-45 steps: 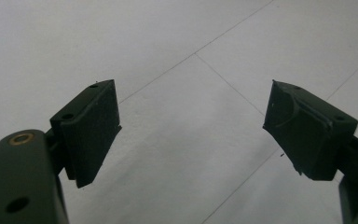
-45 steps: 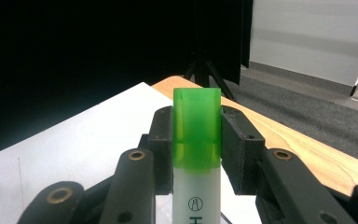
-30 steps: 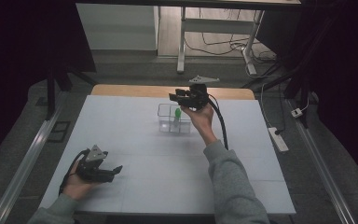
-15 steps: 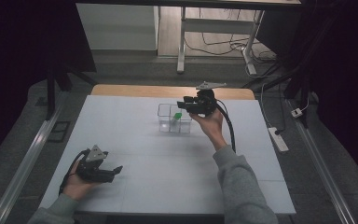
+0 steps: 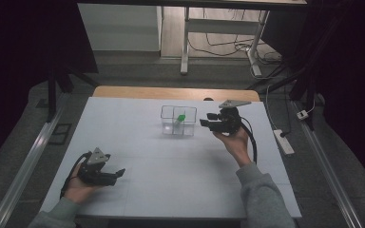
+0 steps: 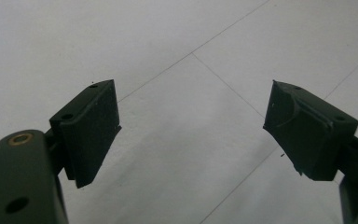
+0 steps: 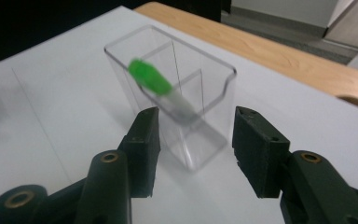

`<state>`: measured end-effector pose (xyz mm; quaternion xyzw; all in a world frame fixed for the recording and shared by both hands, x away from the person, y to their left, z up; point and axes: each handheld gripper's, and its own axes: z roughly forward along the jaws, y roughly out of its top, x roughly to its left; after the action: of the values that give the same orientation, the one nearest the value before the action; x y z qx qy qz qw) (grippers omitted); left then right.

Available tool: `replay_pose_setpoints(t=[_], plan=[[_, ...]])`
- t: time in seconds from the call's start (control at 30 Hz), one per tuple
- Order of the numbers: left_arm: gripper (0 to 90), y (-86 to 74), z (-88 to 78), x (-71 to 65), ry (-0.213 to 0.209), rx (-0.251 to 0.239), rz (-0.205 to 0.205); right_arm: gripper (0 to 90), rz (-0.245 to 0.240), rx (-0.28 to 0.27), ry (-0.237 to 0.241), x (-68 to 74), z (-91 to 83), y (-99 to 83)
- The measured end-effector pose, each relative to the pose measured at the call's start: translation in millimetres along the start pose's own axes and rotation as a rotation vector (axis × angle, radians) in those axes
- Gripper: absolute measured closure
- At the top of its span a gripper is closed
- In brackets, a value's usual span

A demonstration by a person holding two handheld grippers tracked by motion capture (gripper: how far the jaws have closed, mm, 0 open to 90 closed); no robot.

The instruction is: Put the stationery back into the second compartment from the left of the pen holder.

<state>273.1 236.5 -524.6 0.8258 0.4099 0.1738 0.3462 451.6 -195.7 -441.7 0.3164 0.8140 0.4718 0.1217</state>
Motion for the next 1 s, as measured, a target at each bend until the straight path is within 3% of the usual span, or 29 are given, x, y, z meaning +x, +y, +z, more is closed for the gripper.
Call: replay_pose_setpoints(t=[0.6,1.0], plan=[[17.4,0.5,1.8,-1.8,0.0,0.007,-0.001,45.1,0.013,0.099,-0.03,4.9,-46.9,-70.2],[17.2,0.7,1.8,-1.8,0.004,0.008,-0.002,40.4,0.039,0.113,-0.047,5.1,-77.0,-106.1]])
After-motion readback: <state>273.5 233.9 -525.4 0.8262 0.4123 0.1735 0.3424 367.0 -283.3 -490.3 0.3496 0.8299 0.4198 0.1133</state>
